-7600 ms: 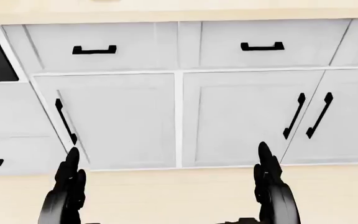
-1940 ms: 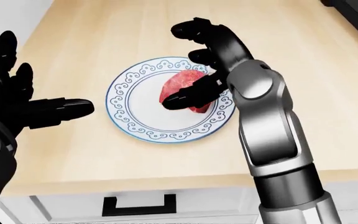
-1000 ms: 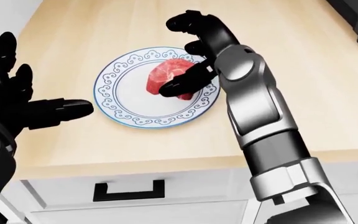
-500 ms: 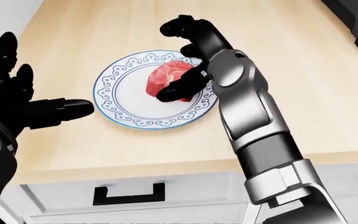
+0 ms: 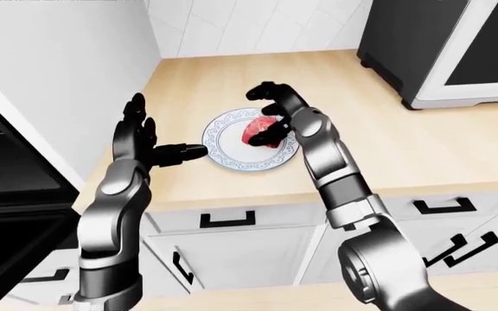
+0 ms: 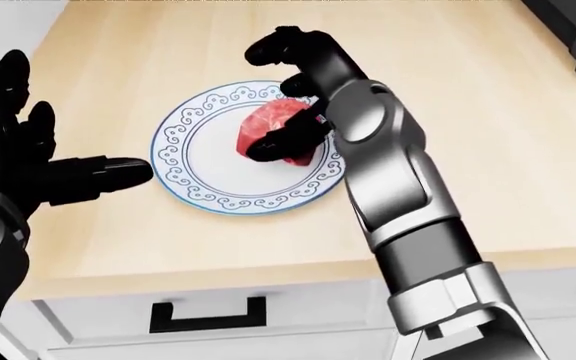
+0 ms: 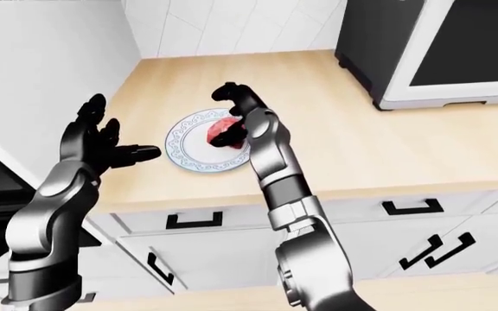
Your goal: Place the steak on the top rack of the oven.
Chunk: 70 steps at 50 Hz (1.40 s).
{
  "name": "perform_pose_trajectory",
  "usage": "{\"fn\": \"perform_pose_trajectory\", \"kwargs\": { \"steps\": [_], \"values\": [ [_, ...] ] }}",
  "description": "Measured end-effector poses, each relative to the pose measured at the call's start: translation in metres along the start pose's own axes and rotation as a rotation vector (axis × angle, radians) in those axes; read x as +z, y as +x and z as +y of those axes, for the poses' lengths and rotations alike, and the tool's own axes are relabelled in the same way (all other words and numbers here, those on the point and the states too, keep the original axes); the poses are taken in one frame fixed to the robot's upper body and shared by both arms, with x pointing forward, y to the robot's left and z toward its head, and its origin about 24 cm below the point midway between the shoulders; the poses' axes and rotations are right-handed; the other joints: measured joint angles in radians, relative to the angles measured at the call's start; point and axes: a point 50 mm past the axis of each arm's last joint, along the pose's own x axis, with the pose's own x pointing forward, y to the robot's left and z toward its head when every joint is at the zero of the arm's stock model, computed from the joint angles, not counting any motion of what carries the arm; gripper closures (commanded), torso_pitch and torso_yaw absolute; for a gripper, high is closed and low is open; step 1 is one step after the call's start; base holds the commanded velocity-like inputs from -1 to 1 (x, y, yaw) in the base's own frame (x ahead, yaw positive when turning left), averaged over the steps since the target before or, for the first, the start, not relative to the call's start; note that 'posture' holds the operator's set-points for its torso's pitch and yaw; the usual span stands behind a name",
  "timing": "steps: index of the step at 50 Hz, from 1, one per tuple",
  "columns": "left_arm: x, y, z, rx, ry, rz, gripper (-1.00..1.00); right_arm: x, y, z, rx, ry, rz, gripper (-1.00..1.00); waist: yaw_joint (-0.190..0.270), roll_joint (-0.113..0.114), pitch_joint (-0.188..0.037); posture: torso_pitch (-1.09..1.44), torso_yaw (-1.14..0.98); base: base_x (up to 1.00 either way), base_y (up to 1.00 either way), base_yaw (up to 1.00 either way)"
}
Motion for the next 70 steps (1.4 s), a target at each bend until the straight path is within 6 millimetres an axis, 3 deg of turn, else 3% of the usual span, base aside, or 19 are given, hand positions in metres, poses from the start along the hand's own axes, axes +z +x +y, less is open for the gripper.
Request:
{"fn": "perform_pose_trajectory", "kwargs": {
  "steps": [16, 17, 20, 25, 32, 48, 70],
  "values": [
    [-0.001, 0.000, 0.000, 0.001, 0.003, 0.001, -1.00, -0.003, -0.002, 0.003, 0.002, -0.014, -0.003, -0.18, 0.001, -0.001, 0.000, 0.00, 0.00, 0.00, 0.00, 0.00],
    [-0.002, 0.000, 0.001, 0.001, 0.003, 0.001, -1.00, -0.003, -0.002, 0.003, 0.001, -0.015, -0.003, -0.08, 0.001, -0.001, 0.001, 0.00, 0.00, 0.00, 0.00, 0.00],
    [-0.002, 0.000, 0.001, 0.002, 0.003, 0.003, -1.00, -0.002, -0.003, 0.003, 0.006, -0.019, 0.000, -0.05, 0.002, -0.001, 0.003, 0.00, 0.00, 0.00, 0.00, 0.00],
    [-0.001, 0.000, 0.000, 0.001, 0.003, 0.001, -1.00, 0.000, -0.004, 0.002, -0.001, -0.033, 0.003, 0.25, 0.003, -0.001, 0.005, 0.00, 0.00, 0.00, 0.00, 0.00],
    [0.001, 0.000, -0.001, -0.001, 0.002, -0.004, -1.00, 0.006, -0.006, -0.002, -0.003, -0.071, 0.009, 1.00, 0.003, -0.001, 0.009, 0.00, 0.00, 0.00, 0.00, 0.00],
    [0.004, 0.001, -0.002, -0.005, 0.003, -0.008, -1.00, 0.037, -0.010, -0.028, -0.058, -0.072, -0.037, 1.00, 0.000, 0.000, 0.013, 0.00, 0.00, 0.00, 0.00, 0.00],
    [0.016, 0.003, -0.006, -0.014, 0.011, -0.027, -1.00, 0.067, -0.031, -0.077, -0.102, 0.112, -0.043, 1.00, 0.002, -0.005, 0.024, 0.00, 0.00, 0.00, 0.00, 0.00]
  ]
}}
